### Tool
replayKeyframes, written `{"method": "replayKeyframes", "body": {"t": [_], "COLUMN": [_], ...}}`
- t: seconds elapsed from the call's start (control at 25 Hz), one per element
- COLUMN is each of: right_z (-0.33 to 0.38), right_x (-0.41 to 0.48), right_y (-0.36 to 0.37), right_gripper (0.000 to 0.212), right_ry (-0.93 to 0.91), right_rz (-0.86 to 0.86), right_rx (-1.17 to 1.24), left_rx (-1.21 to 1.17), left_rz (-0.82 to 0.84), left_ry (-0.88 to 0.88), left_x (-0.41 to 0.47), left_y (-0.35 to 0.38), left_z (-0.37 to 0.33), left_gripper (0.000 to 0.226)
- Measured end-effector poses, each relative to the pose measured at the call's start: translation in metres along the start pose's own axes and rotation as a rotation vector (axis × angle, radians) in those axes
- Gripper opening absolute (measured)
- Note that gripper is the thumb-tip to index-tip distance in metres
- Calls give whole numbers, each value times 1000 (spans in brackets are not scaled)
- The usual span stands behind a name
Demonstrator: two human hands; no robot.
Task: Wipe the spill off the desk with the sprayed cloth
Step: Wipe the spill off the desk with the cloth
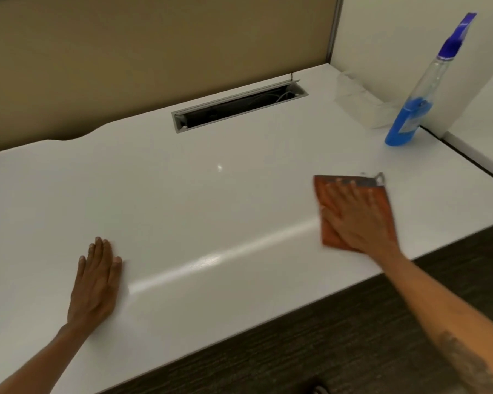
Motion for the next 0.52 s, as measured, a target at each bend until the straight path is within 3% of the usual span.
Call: {"method": "replayKeyframes", "body": {"t": [0.12, 0.24, 0.4, 0.52], "right_z": [-15, 30, 162, 276], "right_x": [18, 33, 55, 37], "right_y": [4, -9, -41, -67], "right_gripper": [81, 74, 64, 65], "right_ry": [77, 70, -63, -292], "right_rz": [29, 1, -73, -97], "right_rx": [8, 48, 190, 245], "left_rx": [16, 17, 10, -4], "left_rz": [-8, -19, -26, -24], "left_ry": [-4, 5, 14, 16], "left_x": [0, 1, 3, 4], "left_y": [0, 0, 0, 0], "left_z": [-2, -1, 1, 3], "left_gripper": [60, 60, 57, 56]}}
Point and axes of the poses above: each hand's wrist, its own x-axis towards the middle knuckle, its own y-axis out of the palm, z = x × y, the point moved 6 cm from there along x, towards the middle knuckle, and after that the axes turned 11 degrees about -x, right-handed, at the moved point
